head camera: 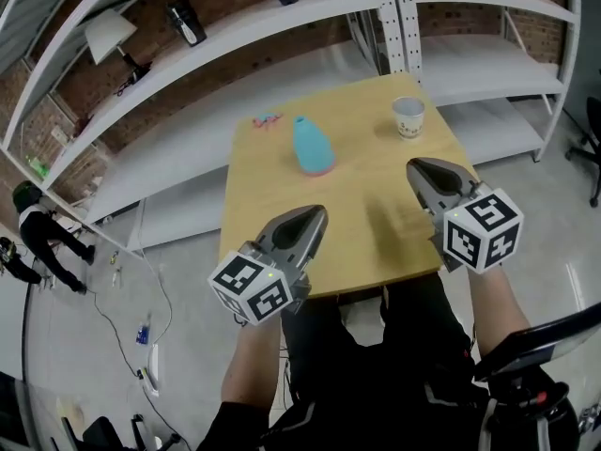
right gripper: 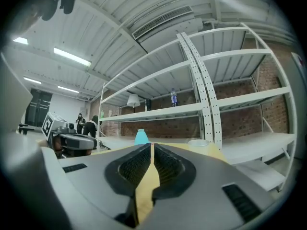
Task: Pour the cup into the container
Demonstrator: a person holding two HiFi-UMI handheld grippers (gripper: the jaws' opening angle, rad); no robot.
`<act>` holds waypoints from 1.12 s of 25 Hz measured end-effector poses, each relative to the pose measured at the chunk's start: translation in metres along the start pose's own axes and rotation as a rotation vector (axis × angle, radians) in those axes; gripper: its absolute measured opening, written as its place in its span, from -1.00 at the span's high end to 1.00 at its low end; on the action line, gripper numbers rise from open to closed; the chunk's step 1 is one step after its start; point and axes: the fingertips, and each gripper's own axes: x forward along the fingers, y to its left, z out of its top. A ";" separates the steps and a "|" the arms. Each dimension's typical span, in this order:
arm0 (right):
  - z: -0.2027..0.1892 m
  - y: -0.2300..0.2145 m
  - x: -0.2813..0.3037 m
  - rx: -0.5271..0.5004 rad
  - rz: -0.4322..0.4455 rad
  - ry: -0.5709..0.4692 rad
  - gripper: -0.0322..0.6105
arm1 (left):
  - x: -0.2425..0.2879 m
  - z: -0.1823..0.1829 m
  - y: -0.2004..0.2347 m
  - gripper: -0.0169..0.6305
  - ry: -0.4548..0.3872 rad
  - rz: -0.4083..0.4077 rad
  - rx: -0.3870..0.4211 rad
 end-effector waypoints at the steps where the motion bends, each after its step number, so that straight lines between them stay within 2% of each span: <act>1: 0.001 -0.006 0.007 -0.002 -0.008 0.002 0.89 | 0.004 0.000 0.008 0.94 0.005 -0.006 -0.004; 5: 0.000 -0.031 0.031 0.002 -0.051 0.008 0.68 | 0.019 -0.002 0.037 0.94 0.041 -0.013 0.017; 12: -0.005 -0.061 0.059 0.010 -0.090 0.042 0.34 | 0.046 0.000 0.051 0.94 0.021 -0.180 0.014; 16: -0.017 -0.084 0.067 0.011 -0.136 0.095 0.14 | 0.059 -0.015 0.061 0.94 0.079 -0.191 0.036; 22: -0.032 -0.120 0.077 0.024 -0.191 0.173 0.01 | 0.060 -0.033 0.076 0.94 0.123 -0.191 0.038; 26: -0.046 -0.136 0.087 0.004 -0.201 0.236 -0.10 | 0.058 -0.033 0.074 0.94 0.102 -0.215 -0.010; 28: -0.049 -0.139 0.092 0.008 -0.194 0.245 -0.10 | 0.057 -0.032 0.074 0.94 0.100 -0.217 -0.004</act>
